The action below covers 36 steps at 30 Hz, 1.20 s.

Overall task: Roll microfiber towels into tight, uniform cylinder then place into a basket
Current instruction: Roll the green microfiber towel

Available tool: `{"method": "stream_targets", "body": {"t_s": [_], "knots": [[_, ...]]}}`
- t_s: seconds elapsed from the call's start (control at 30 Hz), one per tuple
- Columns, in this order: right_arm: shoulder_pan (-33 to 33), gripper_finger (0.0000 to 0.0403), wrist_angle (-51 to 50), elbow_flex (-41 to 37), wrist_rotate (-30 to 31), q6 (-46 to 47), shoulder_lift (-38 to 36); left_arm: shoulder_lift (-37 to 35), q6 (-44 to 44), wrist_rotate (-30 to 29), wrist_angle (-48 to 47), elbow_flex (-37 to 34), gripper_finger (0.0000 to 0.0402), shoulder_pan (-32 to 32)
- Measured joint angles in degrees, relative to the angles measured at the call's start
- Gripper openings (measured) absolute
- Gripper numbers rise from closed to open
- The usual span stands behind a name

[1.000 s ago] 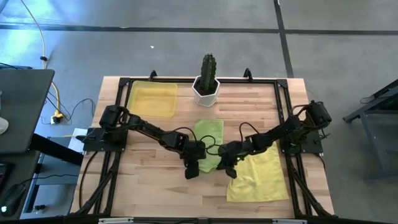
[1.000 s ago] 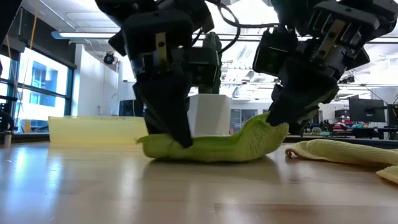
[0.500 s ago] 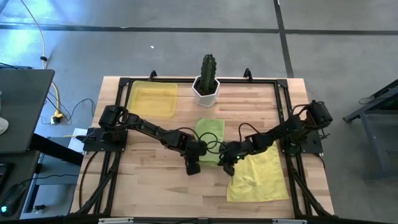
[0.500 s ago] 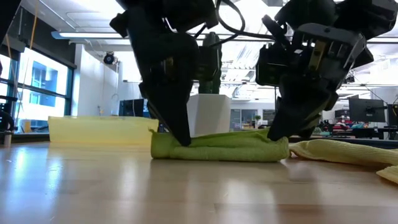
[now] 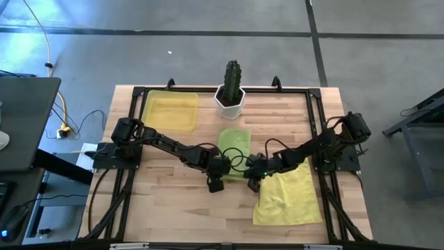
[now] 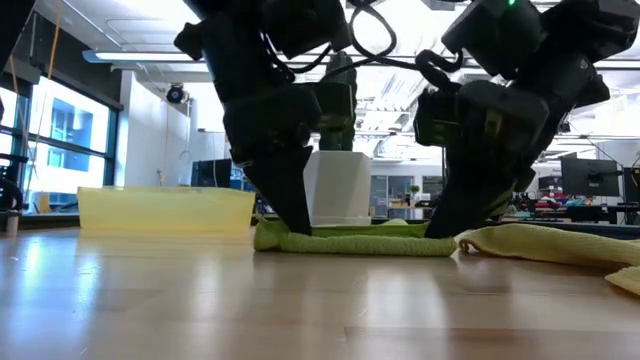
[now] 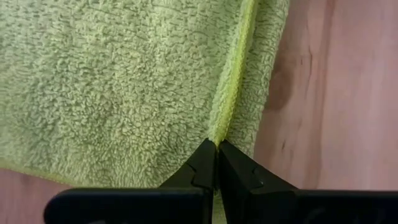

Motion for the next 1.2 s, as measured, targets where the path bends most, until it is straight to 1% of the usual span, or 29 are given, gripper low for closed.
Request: {"method": "stream_targets", "body": {"t_s": [0.1, 0.17, 0.27, 0.43, 0.53, 0.6, 0.7, 0.8, 0.87, 0.97, 1.1, 1.2], "knots": [[-0.01, 0.0002, -0.6, 0.02, 0.69, -1.62, 0.0, -0.02, 0.1, -2.4, 0.04, -0.02, 0.0005, 0.0], [-0.01, 0.0012, -0.77, 0.02, 0.69, -3.69, -0.18, -0.02, 0.1, -2.93, 0.03, -0.02, 0.0005, 0.0], [-0.07, 0.004, -2.25, 0.0, 0.59, -5.93, -2.24, -0.02, 0.1, -2.93, -0.24, -0.09, 0.0005, 0.0], [0.0, 0.0086, -6.18, 0.0, -1.25, -10.13, -9.32, -0.02, 0.08, -2.95, -0.02, -0.09, 0.0005, 0.0], [1.63, 0.0094, -5.35, 0.0, -0.42, -16.45, -12.51, -0.02, 0.05, -2.98, 0.1, -0.09, 0.0005, 0.0], [3.36, 0.0095, -4.25, 0.02, 1.79, -22.32, -13.05, -0.02, 0.0, -2.98, 0.13, -0.09, 0.0005, 0.0], [5.84, 0.0096, -3.23, 0.02, 6.62, -30.26, -11.76, -0.02, -0.45, -3.0, 0.77, -0.11, 0.0005, 0.0], [7.24, 0.0096, 0.7, 0.02, 8.95, -34.58, -8.6, -0.02, -1.43, -3.06, 1.37, -0.11, 0.0005, 0.02], [7.57, 0.0096, 3.33, 0.02, 9.05, -35.82, -5.71, -0.02, -1.46, -3.12, 1.41, -0.11, 0.0005, 0.02], [7.57, 0.0096, 4.57, 0.0, 9.1, -36.06, -2.65, -0.02, -1.48, -3.13, 1.45, -0.11, 0.0005, 0.04], [7.45, 0.0103, 4.17, 0.0, 9.52, -36.08, -1.67, -0.02, -1.63, -3.11, 1.32, -0.11, 0.0005, 0.04], [7.32, 0.0122, 3.43, 0.0, 11.18, -36.09, -1.66, -0.02, -1.66, -3.11, 1.37, -0.11, 0.0005, 0.04]]}}
